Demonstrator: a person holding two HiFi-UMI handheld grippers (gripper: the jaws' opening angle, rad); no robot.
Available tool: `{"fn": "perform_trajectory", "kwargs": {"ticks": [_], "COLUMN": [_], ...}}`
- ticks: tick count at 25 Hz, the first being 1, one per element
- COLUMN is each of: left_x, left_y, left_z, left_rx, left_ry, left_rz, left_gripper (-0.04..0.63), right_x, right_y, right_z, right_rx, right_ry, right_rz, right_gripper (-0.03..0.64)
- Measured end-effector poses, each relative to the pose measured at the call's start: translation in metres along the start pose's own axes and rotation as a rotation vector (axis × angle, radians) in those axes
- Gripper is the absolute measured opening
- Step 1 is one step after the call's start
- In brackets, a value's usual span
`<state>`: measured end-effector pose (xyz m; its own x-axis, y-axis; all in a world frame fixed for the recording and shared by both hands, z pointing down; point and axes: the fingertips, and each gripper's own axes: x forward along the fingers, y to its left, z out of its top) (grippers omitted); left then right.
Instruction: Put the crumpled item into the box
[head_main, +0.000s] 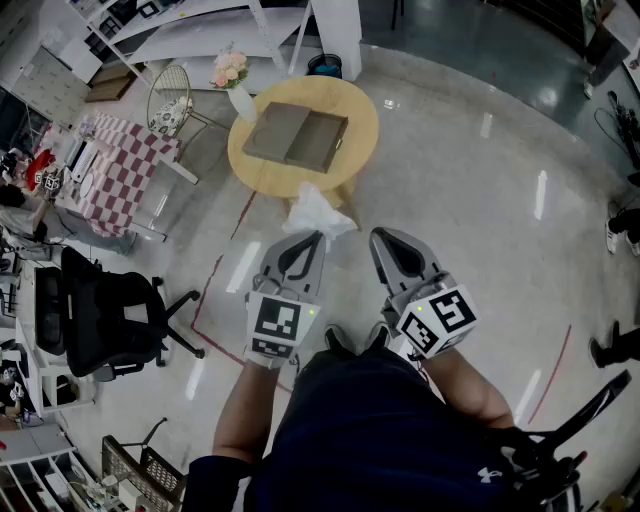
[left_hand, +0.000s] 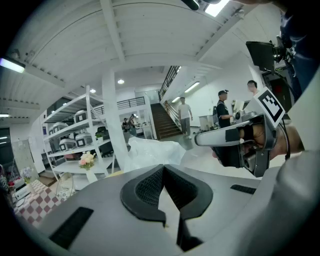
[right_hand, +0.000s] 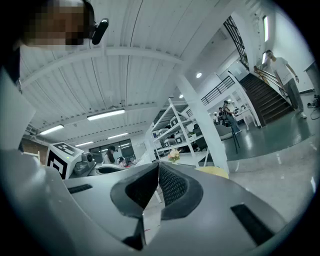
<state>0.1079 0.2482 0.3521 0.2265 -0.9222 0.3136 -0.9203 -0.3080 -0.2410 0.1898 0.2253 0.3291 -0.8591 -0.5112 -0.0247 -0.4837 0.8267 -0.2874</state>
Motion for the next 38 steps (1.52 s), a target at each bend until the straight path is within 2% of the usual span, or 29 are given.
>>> {"fn": "perform_trajectory", "kwargs": {"ticks": [9, 15, 25, 38], "left_x": [-0.015, -0.013, 0.000, 0.057], "left_y": [0.024, 0.026, 0.034, 0.108], "left_z": [-0.009, -0.008, -0.013, -0.017], "left_rx": [-0.017, -0.026, -0.040, -0.033], "left_ry": [-0.013, -0.014, -0.008, -0.036], "left_rz": [0.015, 0.030, 0.051, -0.022], "left_gripper": [0.017, 0.017, 0.017, 0.017], "right_x": [0.017, 0.017, 0.027, 0.104], "right_y": [0.015, 0.004, -0.006, -0.034], "right_z": [-0.002, 0.004, -0.008, -0.005], "right_rx": [-0.013, 0.007, 0.017, 0.013], "right_ry": [0.011, -0.019, 0.023, 0.032], "right_rz": [-0.005, -0.023, 0.005, -0.062], "right_gripper": [0.014, 0.014, 0.014, 0.014]}}
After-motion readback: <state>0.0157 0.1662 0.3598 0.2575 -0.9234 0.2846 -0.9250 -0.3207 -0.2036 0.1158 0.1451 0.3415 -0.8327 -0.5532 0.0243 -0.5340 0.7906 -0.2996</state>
